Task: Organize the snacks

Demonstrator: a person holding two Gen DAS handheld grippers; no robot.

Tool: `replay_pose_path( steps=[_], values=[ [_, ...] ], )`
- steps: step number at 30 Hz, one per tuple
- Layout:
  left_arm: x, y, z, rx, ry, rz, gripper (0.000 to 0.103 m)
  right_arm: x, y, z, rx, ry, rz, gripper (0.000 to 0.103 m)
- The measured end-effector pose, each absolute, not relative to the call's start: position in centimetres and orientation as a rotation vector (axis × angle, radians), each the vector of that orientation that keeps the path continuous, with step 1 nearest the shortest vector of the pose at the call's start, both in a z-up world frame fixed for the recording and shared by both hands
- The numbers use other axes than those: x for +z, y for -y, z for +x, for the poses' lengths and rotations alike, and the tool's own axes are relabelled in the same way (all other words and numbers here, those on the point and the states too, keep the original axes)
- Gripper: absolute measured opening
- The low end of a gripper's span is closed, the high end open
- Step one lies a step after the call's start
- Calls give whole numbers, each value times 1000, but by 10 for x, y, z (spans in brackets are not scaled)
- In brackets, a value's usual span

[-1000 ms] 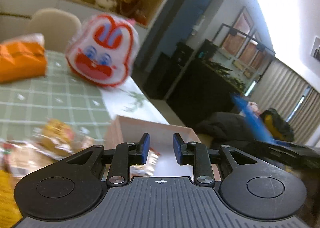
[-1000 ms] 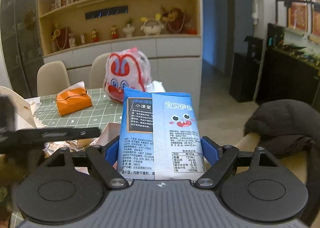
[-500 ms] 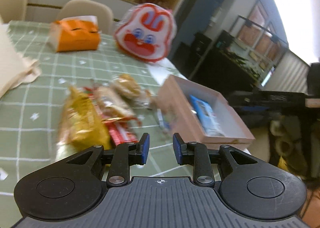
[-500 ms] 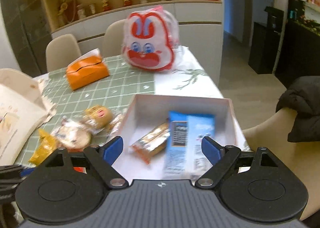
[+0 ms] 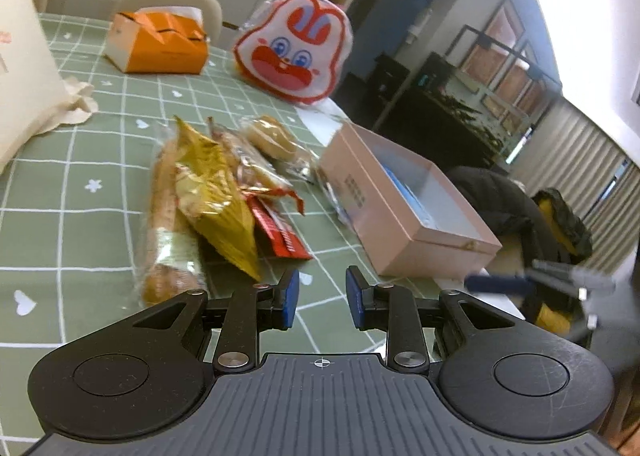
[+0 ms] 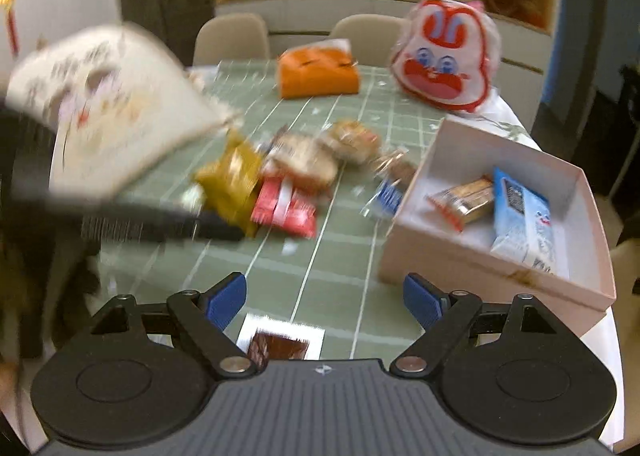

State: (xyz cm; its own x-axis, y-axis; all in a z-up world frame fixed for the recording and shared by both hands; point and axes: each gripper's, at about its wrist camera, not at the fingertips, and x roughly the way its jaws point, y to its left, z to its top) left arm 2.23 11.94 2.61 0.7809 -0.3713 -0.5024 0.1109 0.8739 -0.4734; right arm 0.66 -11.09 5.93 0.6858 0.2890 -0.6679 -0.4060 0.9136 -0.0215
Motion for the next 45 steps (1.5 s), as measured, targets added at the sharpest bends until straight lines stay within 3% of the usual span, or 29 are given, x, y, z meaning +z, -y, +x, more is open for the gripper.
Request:
replay_pose_path(
  steps=[9,16,27,33,38,45],
  values=[
    [27,-109,20,-225,-602,-364,30,5,116,-18,448,-743,-78,86],
    [50,-150,-1,6,-380,-451,30,2,127,-27,382,-674,-103,86],
    [25,-168,41,74,-608,-435,30,-2,124,-27,390,-690,-112,87],
    [16,-162,78,80,-674,-365,45,-2,121,-28,382,-689,-117,90],
    [10,-153,79,72,-677,-301,39,-3,122,-28,385,-693,-109,91],
    [17,-137,26,35,-710,-247,37,-3,123,-27,386,-694,-102,93]
  ],
)
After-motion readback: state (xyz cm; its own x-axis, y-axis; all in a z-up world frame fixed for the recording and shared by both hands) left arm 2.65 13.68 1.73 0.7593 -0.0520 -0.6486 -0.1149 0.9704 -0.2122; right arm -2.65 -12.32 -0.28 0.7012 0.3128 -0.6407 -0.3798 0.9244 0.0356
